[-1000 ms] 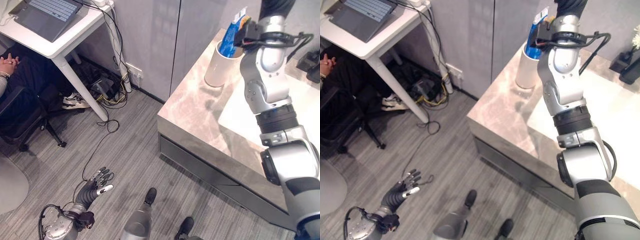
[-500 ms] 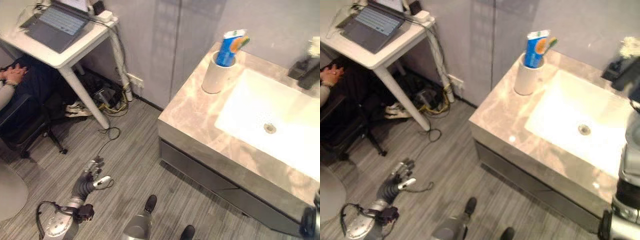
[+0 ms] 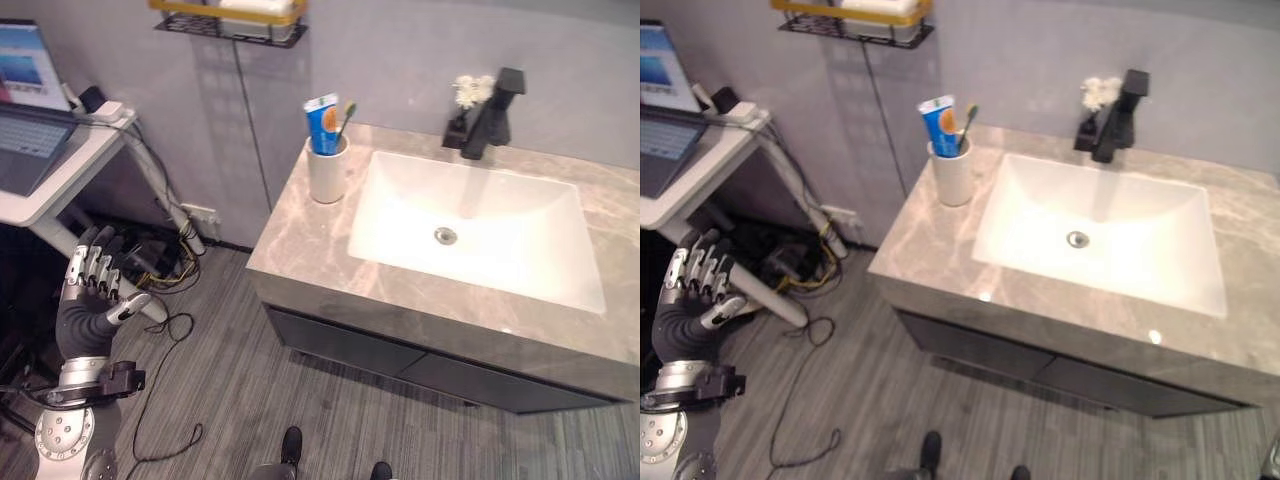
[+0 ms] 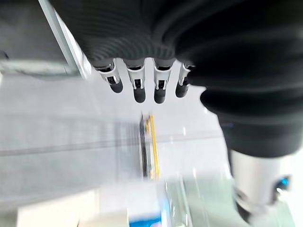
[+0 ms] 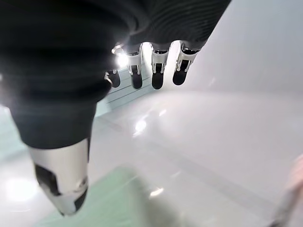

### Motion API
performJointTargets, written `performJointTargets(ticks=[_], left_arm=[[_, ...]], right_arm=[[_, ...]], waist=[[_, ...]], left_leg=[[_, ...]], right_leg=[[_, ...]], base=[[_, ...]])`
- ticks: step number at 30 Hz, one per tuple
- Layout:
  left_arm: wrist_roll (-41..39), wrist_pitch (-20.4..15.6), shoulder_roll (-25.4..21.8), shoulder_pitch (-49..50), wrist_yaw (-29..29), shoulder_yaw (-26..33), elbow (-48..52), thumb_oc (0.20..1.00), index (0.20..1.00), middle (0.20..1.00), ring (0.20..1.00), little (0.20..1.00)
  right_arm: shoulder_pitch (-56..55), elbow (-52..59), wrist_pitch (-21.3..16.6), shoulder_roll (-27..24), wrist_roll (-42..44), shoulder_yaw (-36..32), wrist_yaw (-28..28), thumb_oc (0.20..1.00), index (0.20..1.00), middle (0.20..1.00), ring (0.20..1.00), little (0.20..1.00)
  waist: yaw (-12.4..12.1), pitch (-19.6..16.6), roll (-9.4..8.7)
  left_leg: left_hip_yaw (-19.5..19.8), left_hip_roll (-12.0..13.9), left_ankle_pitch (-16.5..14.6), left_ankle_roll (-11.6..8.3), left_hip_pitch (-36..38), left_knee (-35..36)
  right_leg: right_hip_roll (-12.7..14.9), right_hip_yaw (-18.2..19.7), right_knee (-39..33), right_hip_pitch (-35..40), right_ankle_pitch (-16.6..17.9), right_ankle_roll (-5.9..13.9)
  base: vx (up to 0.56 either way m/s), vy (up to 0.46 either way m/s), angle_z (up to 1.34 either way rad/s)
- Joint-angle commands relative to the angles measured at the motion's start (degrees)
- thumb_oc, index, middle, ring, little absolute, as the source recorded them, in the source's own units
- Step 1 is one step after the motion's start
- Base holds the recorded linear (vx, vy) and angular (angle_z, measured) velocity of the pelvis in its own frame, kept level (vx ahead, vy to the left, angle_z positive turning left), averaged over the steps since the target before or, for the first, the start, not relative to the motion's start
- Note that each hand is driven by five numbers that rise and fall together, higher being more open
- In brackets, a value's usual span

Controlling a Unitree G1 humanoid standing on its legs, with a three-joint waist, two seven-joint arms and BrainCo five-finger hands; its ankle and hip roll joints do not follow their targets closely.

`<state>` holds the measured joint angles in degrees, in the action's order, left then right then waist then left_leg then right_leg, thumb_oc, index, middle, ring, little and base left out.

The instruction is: Put brush and paste in cup on sink, flatten towel.

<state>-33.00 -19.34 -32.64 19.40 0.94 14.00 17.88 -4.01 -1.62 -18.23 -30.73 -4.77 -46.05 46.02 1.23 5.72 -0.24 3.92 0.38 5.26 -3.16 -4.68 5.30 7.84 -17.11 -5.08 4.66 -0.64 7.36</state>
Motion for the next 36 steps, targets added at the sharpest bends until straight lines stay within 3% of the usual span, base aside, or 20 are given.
performJointTargets(ticks=[1, 2, 3, 6, 12, 17, 20, 22, 24, 26, 27, 28, 29, 32, 33, 36], left_arm=[[2.0, -4.0, -2.0, -2.7, 1.8, 0.3, 0.6, 0.351, 0.351, 0.351, 0.351, 0.351], [1.7, -3.6, -2.4, -3.5, 1.6, -0.6, 0.0, 0.200, 0.200, 0.200, 0.200, 0.200], [1.5, -3.2, -2.7, -4.9, 1.4, -2.6, -2.1, 0.200, 0.200, 0.200, 0.200, 0.200], [1.4, -2.8, -2.8, -5.7, 1.0, -4.3, -3.6, 0.200, 0.200, 0.200, 0.200, 0.200], [1.6, -1.9, -3.4, -6.8, 0.3, -6.4, -6.7, 0.200, 0.200, 0.200, 0.200, 0.200], [1.8, -0.8, -3.0, -11.8, 1.1, -8.8, -12.0, 0.200, 0.200, 0.200, 0.200, 0.200], [1.2, -0.2, -3.5, -15.8, 1.2, -10.7, -14.1, 0.200, 0.200, 0.200, 0.200, 0.200], [1.4, 1.0, -5.0, -19.1, 0.2, -13.1, -16.6, 0.200, 0.200, 0.200, 0.200, 0.200], [1.6, 0.8, -5.7, -21.0, -0.1, -13.9, -17.1, 0.200, 0.200, 0.200, 0.200, 0.200], [1.3, 1.5, -5.2, -25.4, -0.5, -16.7, -20.3, 0.200, 0.200, 0.200, 0.200, 0.200], [1.8, 1.8, -4.7, -26.7, -0.5, -17.9, -21.4, 0.200, 0.200, 0.200, 0.200, 0.200], [1.8, 1.7, -4.8, -26.7, -0.5, -17.8, -21.5, 0.200, 0.200, 0.200, 0.200, 0.200], [2.0, 2.0, -4.0, -28.2, -1.0, -19.0, -22.3, 0.200, 0.200, 0.200, 0.200, 0.200], [2.3, 2.1, -3.3, -29.9, -0.4, -20.0, -23.0, 0.200, 0.200, 0.200, 0.200, 0.200], [2.7, 2.3, -2.5, -32.2, 0.7, -21.0, -24.4, 0.200, 0.200, 0.200, 0.200, 0.200], [3.9, 2.6, -1.5, -34.7, 2.3, -21.6, -27.1, 0.200, 0.200, 0.200, 0.200, 0.200]], right_arm=[[2.1, -2.5, -1.4, -3.2, 3.6, -0.8, 2.3, 1.000, 1.000, 1.000, 1.000, 1.000], [1.5, -4.5, -1.3, -2.9, 4.6, -0.8, 2.4, 1.000, 1.000, 1.000, 1.000, 1.000], [1.1, -9.3, -1.6, -2.8, 7.8, -0.8, 2.4, 1.000, 1.000, 1.000, 1.000, 1.000], [1.1, -15.4, -2.6, -3.2, 11.8, -0.4, 2.1, 1.000, 1.000, 1.000, 1.000, 1.000], [0.4, -28.2, -3.7, -3.3, 20.3, 0.6, -0.3, 1.000, 1.000, 1.000, 1.000, 1.000], [0.0, -49.3, -2.9, -2.7, 37.3, 6.8, -14.1, 1.000, 1.000, 1.000, 1.000, 1.000], [2.2, -59.4, -0.4, -1.9, 44.9, 11.4, -21.6, 1.000, 1.000, 1.000, 1.000, 1.000], [4.4, -68.7, 4.1, -1.3, 47.0, 16.3, -27.4, 1.000, 1.000, 1.000, 1.000, 1.000], [5.6, -72.5, 6.2, -1.0, 45.3, 19.9, -30.3, 1.000, 1.000, 1.000, 1.000, 1.000], [7.6, -80.4, 11.8, 1.4, 36.3, 28.6, -34.0, 1.000, 1.000, 1.000, 1.000, 1.000], [8.1, -81.9, 13.3, 3.2, 29.8, 33.8, -35.0, 1.000, 1.000, 1.000, 1.000, 1.000], [8.2, -82.0, 13.3, 3.3, 29.7, 33.8, -35.0, 1.000, 1.000, 1.000, 1.000, 1.000], [8.8, -82.3, 15.0, 5.1, 22.0, 39.7, -35.8, 1.000, 1.000, 1.000, 1.000, 1.000], [9.8, -78.6, 14.5, 7.3, 17.3, 45.3, -36.1, 1.000, 1.000, 1.000, 1.000, 1.000], [10.6, -73.9, 14.0, 9.3, 15.1, 50.0, -36.8, 1.000, 1.000, 1.000, 1.000, 1.000], [10.8, -70.5, 13.3, 11.0, 17.2, 50.6, -37.0, 1.000, 1.000, 1.000, 1.000, 1.000]], waist=[[0.5, -1.1, -0.25], [1.5, -1.1, 0.02], [2.9, -1.0, 0.42], [3.9, -0.7, 1.10], [4.7, 0.1, 2.01], [5.3, 1.6, 2.47], [5.1, 2.2, 2.78], [4.7, 2.5, 3.09], [4.4, 2.9, 3.19], [3.8, 3.0, 3.67], [3.6, 3.2, 3.90], [3.7, 3.1, 3.83], [3.3, 3.2, 4.20], [3.3, 3.2, 4.36], [3.4, 3.4, 4.45], [3.8, 3.8, 4.56]], left_leg=[[-4.6, 4.9, -3.9, -3.39, 4.7, -0.3], [-5.0, 4.8, -3.9, -3.30, 4.8, -0.3], [-5.8, 4.8, -4.3, -3.14, 5.3, -0.3], [-7.2, 4.9, -4.5, -2.85, 5.8, -0.3], [-8.7, 4.9, -4.6, -2.74, 5.7, -0.3], [-9.5, 5.1, -3.9, -3.15, 4.1, -0.3], [-9.3, 5.1, -3.4, -3.38, 3.1, -0.3], [-9.1, 5.0, -3.1, -3.55, 2.7, -0.3], [-9.0, 5.0, -2.9, -3.64, 2.5, -0.3], [-8.9, 4.9, -2.6, -3.80, 2.3, -0.3], [-8.8, 4.9, -2.6, -3.87, 2.3, -0.3], [-8.7, 4.8, -2.3, -3.83, 2.1, -0.3], [-8.6, 4.9, -2.4, -3.89, 2.1, -0.3], [-8.4, 4.7, -2.0, -3.83, 1.5, -0.3], [-8.7, 4.7, -1.9, -3.82, 1.3, -0.3], [-9.1, 4.7, -1.9, -3.91, 1.1, -0.3]], right_leg=[[2.1, 0.9, 0.1, -2.5, 6.4, 1.55], [2.0, 1.3, 0.2, -2.6, 6.5, 1.53], [2.0, 2.1, 0.2, -2.9, 6.7, 1.53], [1.9, 3.4, 0.2, -3.5, 6.9, 1.53], [1.9, 5.1, 0.1, -4.7, 7.2, 1.59], [1.7, 6.0, 0.1, -7.0, 7.7, 1.31], [1.6, 5.8, 0.1, -7.8, 7.8, 1.18], [1.5, 5.6, 0.1, -8.0, 7.8, 1.05], [1.5, 5.5, 0.1, -8.2, 7.8, 1.04], [1.4, 5.2, 0.1, -8.2, 7.8, 0.84], [1.3, 5.1, 0.1, -8.0, 7.6, 0.76], [1.4, 5.1, 0.1, -8.2, 7.8, 0.75], [1.3, 4.9, 0.1, -8.1, 7.4, 0.63], [1.4, 5.0, 0.1, -8.7, 7.5, 0.52], [1.4, 5.3, 0.1, -9.1, 7.6, 0.45], [1.4, 5.9, 0.1, -9.8, 7.6, 0.50]], base=[[0.01, 0.018, -0.23], [0.00, 0.032, -0.18], [0.00, 0.040, -0.14], [0.00, 0.031, -0.28], [-0.01, 0.007, -0.23], [-0.02, -0.025, -0.18], [0.00, -0.050, -0.01], [-0.02, -0.048, 0.05], [-0.01, -0.039, 0.02], [0.03, -0.052, -0.02], [0.01, -0.037, 0.07], [0.03, -0.051, 0.08], [0.01, -0.039, 0.08], [0.02, -0.032, 0.07], [0.00, 0.000, 0.00], [0.00, -0.006, -0.03]])
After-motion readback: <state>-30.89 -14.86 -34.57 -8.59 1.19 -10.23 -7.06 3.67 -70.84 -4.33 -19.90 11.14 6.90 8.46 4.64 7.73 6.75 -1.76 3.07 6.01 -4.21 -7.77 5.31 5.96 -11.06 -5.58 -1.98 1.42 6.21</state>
